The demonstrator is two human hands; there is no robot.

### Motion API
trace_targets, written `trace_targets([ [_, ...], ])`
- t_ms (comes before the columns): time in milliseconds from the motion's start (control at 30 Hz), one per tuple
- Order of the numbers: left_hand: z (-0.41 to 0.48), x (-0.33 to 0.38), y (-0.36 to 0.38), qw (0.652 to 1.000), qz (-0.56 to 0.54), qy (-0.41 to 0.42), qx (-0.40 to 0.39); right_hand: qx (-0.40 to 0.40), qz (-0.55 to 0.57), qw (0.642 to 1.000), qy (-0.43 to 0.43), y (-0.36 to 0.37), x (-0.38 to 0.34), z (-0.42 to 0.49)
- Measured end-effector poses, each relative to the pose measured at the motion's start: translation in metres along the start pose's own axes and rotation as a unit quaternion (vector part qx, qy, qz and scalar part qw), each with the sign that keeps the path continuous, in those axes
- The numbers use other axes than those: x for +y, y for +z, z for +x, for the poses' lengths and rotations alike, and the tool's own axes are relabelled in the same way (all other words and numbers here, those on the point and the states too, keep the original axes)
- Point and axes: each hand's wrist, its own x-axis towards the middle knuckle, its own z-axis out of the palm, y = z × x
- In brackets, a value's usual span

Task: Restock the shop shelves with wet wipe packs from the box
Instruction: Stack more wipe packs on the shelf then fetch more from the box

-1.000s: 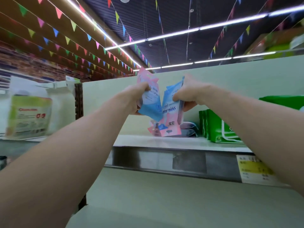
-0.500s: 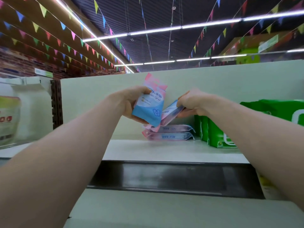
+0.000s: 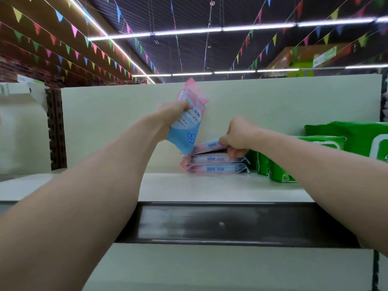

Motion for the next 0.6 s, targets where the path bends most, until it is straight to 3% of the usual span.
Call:
trace_targets([
  [167, 0.002, 0.002, 0.000, 0.998, -0.038, 0.034, 0.022, 0.056, -0.176, 0.982, -0.044, 0.000, -0.004, -0.003],
  [367, -0.006, -0.001, 0.008, 0.999, 0.002, 0.043, -0.023, 0.065, -0.223, 0.969, -0.085, 0.001, -0.008, 0.002],
  [467, -0.008, -0.002, 0.008, 0.998, 0.007, 0.029, -0.052, 0.052, -0.166, 0.981, -0.080, 0.000, -0.004, 0.006],
  [600, -0.013, -0.001, 0.010, 0.996, -0.026, -0.016, -0.085, 0.019, 0.082, 0.994, -0.064, -0.011, -0.008, 0.000],
])
